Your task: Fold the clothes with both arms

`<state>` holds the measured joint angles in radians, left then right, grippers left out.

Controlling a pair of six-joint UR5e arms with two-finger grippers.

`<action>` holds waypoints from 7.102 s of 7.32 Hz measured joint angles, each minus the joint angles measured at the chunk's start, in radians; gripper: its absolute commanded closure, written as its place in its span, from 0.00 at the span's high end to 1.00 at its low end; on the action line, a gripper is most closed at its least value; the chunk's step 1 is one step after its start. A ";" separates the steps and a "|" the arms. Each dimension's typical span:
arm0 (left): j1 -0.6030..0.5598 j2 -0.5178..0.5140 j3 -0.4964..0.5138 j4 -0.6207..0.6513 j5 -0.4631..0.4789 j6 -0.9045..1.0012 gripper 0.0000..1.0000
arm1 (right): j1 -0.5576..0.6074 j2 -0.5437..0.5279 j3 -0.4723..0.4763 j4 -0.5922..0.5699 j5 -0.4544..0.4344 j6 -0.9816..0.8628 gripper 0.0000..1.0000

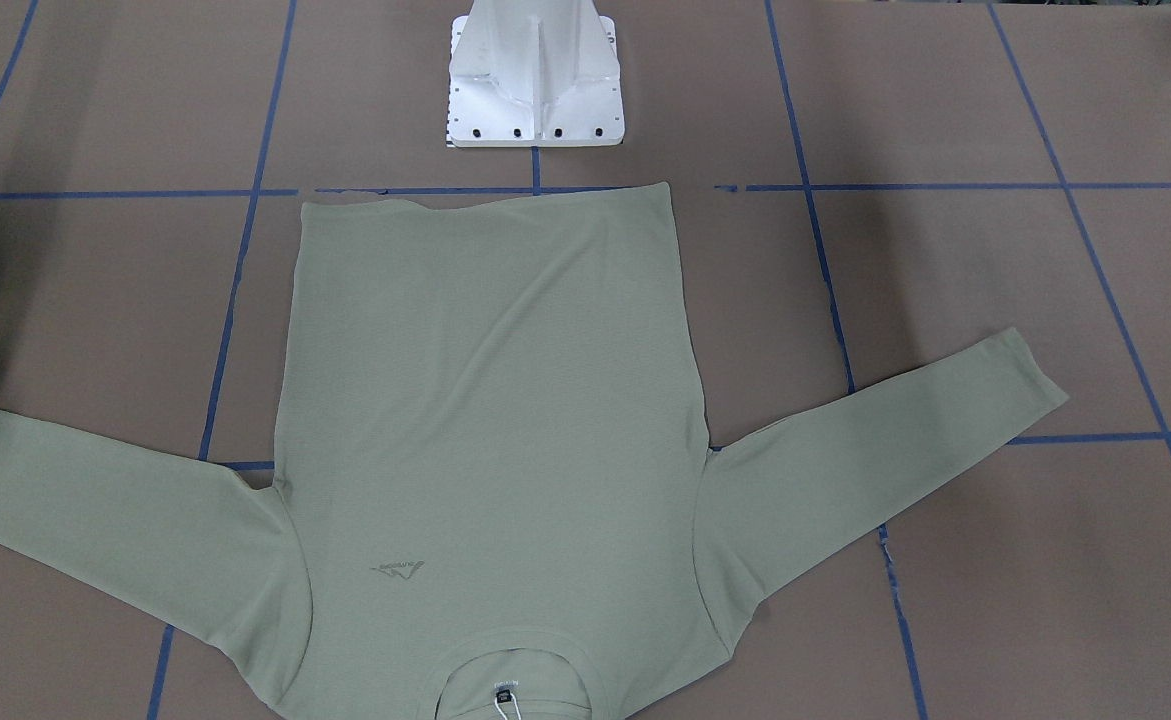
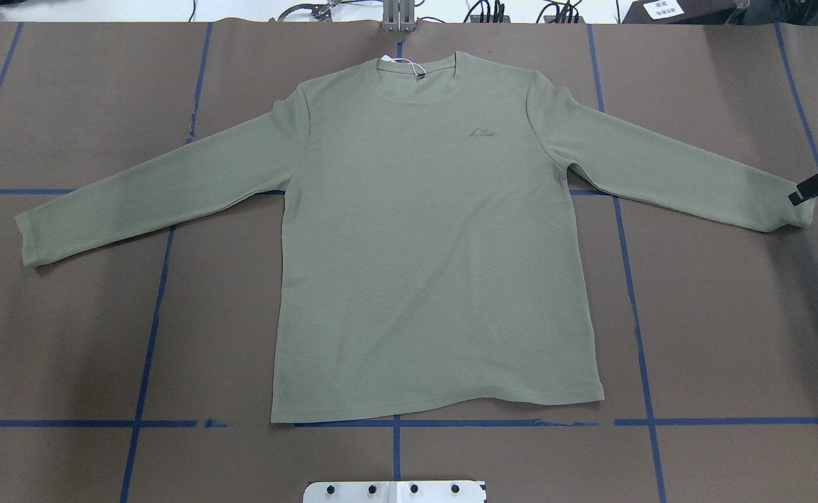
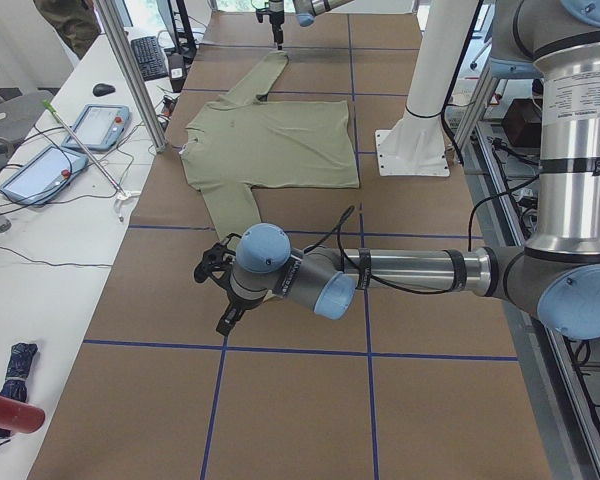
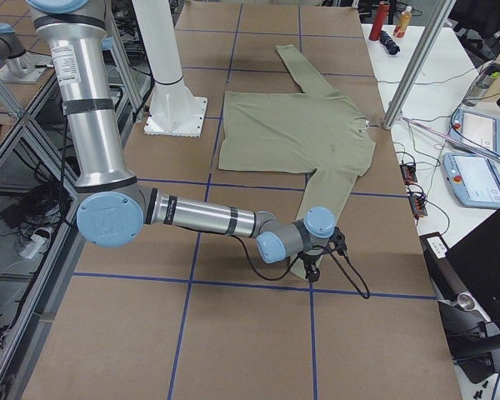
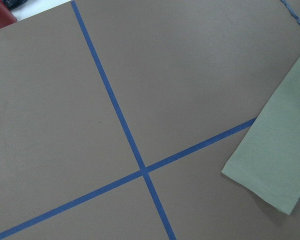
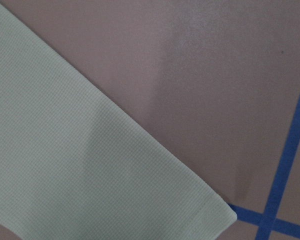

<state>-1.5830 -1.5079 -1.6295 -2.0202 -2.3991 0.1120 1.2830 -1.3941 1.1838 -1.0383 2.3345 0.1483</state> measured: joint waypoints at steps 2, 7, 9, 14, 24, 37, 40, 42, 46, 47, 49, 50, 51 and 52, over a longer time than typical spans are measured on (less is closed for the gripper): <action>0.000 0.000 -0.001 0.000 0.000 0.000 1.00 | 0.001 -0.006 -0.010 -0.010 -0.004 -0.007 1.00; 0.000 0.001 -0.005 0.000 -0.001 0.000 1.00 | -0.013 0.002 -0.041 -0.010 -0.024 -0.002 1.00; 0.000 0.000 -0.005 0.000 -0.001 0.002 1.00 | -0.019 0.003 -0.042 -0.007 -0.024 0.002 1.00; 0.000 0.000 -0.005 0.000 -0.001 0.002 1.00 | -0.022 0.004 -0.042 -0.008 -0.022 0.004 0.84; 0.000 0.000 -0.006 0.000 -0.002 0.004 1.00 | -0.031 0.004 -0.049 -0.008 -0.020 0.006 0.45; -0.003 0.002 -0.010 0.001 -0.002 0.005 1.00 | -0.016 0.206 0.193 -0.395 0.088 0.008 0.00; -0.003 0.002 -0.010 0.002 -0.001 0.003 1.00 | -0.102 0.416 0.232 -0.532 0.078 0.037 0.00; -0.003 0.002 -0.008 0.002 -0.001 0.002 1.00 | -0.200 0.541 0.229 -0.535 0.052 0.205 0.00; -0.003 0.002 -0.004 0.002 -0.001 0.002 1.00 | -0.433 0.753 0.117 -0.338 -0.177 0.620 0.00; -0.003 0.005 -0.001 0.002 -0.002 0.003 1.00 | -0.496 0.787 0.068 -0.274 -0.259 0.677 0.00; -0.004 0.011 -0.001 0.002 -0.001 0.007 1.00 | -0.601 0.807 0.034 -0.205 -0.388 0.754 0.00; -0.004 0.012 0.001 0.002 -0.001 0.007 1.00 | -0.643 0.807 0.031 -0.182 -0.444 0.785 0.00; -0.004 0.012 0.003 0.002 -0.001 0.008 1.00 | -0.676 0.806 0.029 -0.163 -0.485 0.805 0.00; -0.004 0.012 0.004 0.002 -0.001 0.007 1.00 | -0.697 0.805 0.028 -0.147 -0.503 0.817 0.43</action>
<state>-1.5871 -1.4957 -1.6255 -2.0187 -2.3999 0.1194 0.5855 -0.5888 1.2117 -1.1853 1.8313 0.9653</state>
